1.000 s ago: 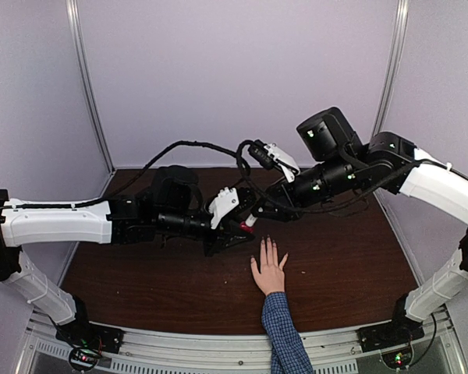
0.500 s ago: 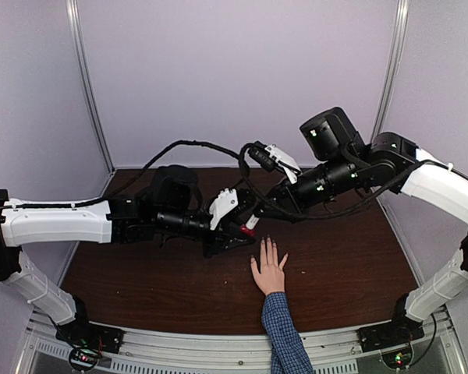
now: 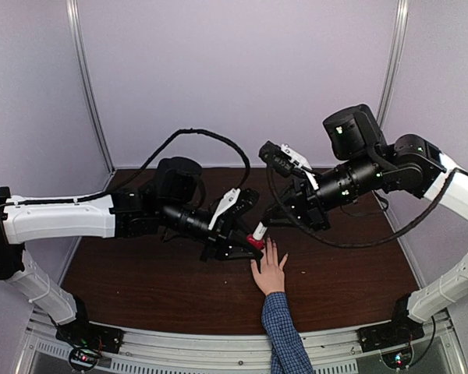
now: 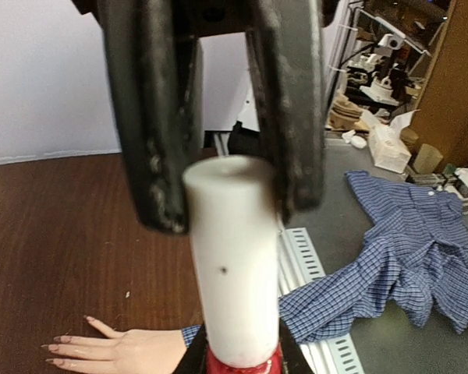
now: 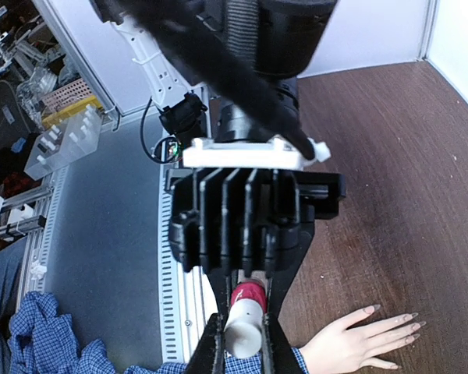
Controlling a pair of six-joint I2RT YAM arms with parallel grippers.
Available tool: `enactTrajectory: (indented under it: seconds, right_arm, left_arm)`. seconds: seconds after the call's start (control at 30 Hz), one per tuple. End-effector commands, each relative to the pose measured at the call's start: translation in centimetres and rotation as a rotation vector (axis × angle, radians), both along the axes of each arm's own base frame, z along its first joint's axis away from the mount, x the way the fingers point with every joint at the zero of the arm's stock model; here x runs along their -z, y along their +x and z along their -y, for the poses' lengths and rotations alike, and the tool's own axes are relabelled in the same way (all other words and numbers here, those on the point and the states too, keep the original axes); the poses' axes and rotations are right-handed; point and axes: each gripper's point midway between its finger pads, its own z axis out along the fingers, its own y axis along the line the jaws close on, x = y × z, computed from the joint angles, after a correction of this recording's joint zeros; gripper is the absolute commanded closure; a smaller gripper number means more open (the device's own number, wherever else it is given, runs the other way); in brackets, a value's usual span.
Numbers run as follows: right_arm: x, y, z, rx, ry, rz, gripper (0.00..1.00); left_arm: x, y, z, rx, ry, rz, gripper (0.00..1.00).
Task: Paint the nails
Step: Unscrew the nail polish bottle cap from the nail polish bottle.
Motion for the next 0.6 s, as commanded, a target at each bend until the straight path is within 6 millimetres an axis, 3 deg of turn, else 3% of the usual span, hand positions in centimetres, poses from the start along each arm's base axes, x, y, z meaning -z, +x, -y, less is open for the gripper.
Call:
enactTrajectory:
  seconds: [0.0,0.37,0.43,0.57]
  right_arm:
    - [-1.2,-1.5,0.0,-0.101,0.051,0.072,1.00]
    - [-1.2,-2.7,1.5,-0.169,0.026,0.157,1.00]
    - [-1.2,-2.5,1.6,-0.155,0.016,0.165,0.99]
    - [-1.5,-1.9,1.6,-0.111,0.015,0.161,0.86]
  left_arm:
    - [-3.6,-3.3,-0.1,0.209,-0.113,-0.017,1.00]
    - [-3.9,-5.2,-0.5,0.361,-0.109,-0.107,1.00]
    - [-3.7,-4.9,-0.4,0.341,-0.104,-0.094,1.00]
    - [-3.1,-3.1,0.1,0.210,-0.092,-0.024,1.00]
